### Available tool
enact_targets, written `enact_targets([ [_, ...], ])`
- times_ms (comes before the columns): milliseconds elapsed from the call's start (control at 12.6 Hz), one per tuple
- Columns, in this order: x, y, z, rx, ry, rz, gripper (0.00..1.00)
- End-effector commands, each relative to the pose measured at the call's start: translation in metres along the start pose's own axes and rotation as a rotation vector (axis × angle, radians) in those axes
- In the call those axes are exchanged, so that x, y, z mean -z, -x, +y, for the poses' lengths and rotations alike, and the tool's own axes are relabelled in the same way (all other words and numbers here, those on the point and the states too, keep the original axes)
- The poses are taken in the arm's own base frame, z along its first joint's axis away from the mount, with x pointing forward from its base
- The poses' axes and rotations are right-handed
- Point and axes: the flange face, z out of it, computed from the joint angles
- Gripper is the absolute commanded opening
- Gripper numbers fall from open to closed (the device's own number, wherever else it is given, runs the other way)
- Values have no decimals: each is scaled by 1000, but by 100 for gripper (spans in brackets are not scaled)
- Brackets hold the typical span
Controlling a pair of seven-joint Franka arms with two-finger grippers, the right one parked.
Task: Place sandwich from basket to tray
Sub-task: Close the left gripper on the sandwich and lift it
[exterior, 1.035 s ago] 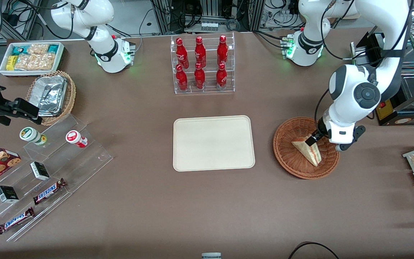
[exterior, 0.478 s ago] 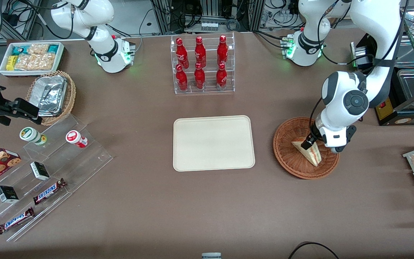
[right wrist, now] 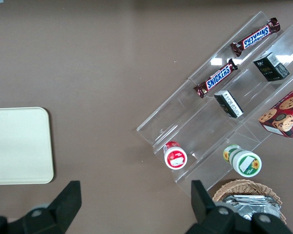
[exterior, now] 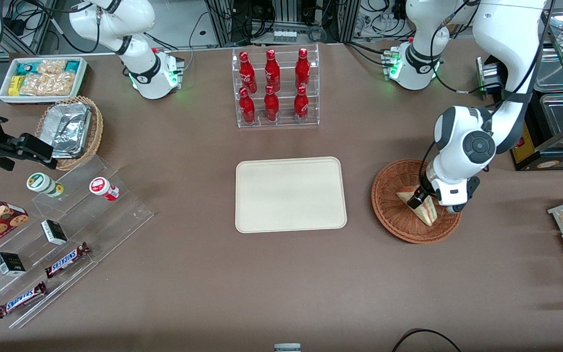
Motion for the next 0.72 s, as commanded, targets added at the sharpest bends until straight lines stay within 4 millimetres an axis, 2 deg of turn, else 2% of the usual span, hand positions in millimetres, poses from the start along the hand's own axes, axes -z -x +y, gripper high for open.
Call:
enact_targets([
  [0, -2, 0, -1, 26, 9, 1, 52],
  [159, 0, 0, -2, 28, 3, -2, 18],
  [398, 25, -1, -1, 16, 8, 8, 12],
  [637, 79, -9, 16, 6, -65, -23, 12],
])
